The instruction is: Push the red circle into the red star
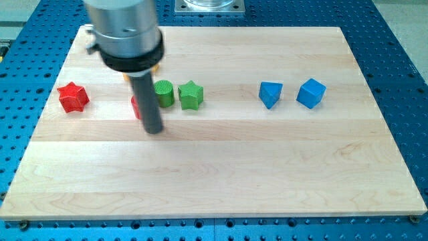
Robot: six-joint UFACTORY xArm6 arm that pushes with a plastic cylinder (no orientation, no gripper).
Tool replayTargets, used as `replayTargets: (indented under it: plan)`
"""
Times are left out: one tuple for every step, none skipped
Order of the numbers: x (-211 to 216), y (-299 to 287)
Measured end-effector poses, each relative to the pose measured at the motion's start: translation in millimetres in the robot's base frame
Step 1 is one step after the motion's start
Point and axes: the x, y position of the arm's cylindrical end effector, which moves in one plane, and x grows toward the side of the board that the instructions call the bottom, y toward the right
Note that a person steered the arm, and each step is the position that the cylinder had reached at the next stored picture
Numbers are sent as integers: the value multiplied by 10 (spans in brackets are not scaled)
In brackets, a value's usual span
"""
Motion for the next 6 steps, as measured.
replayTargets:
  plan:
    - [-78,138]
    - [-241,-62]
    - [-268,-761]
    - [-341,-638]
    - [-553,-423]
    - [-751,-553]
